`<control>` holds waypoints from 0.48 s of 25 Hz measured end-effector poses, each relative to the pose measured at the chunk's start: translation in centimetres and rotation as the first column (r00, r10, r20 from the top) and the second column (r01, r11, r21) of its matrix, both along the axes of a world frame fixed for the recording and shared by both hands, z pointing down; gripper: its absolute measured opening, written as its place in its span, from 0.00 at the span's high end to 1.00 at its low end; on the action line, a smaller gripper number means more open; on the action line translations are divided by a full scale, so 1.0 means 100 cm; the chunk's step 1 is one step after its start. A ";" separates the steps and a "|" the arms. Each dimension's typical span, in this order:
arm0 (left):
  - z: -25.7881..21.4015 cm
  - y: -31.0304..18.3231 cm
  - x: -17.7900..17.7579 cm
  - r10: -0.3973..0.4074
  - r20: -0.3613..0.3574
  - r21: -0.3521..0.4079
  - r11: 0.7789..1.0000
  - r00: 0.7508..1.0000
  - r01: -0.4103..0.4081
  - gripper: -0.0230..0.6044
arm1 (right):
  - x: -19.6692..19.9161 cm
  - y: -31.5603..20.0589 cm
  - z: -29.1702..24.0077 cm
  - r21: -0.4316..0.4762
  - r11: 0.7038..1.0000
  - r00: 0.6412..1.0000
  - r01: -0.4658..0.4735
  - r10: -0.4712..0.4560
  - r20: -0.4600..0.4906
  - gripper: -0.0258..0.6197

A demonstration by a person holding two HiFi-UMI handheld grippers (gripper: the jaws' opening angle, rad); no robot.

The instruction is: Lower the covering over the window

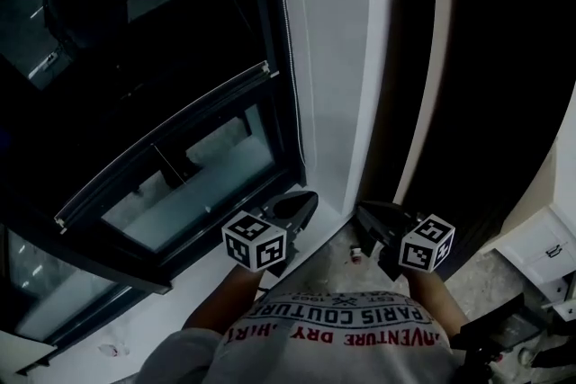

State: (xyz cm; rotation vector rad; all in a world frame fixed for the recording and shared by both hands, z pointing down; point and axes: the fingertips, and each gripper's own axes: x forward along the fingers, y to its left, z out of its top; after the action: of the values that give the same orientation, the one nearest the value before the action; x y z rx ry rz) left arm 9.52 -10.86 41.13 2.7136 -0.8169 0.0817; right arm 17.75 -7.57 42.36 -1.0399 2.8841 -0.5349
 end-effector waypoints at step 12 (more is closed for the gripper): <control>-0.010 -0.083 -0.046 -0.021 0.018 0.015 1.000 1.000 0.021 0.96 | -0.057 -0.087 -0.006 0.018 0.999 0.999 0.032 -0.031 -0.035 0.95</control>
State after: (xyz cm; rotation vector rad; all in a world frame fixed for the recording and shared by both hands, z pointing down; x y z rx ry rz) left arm 4.96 -19.11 40.17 2.7215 -0.8547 0.0964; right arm 12.02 -16.28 41.77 -1.0126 2.9344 -0.4960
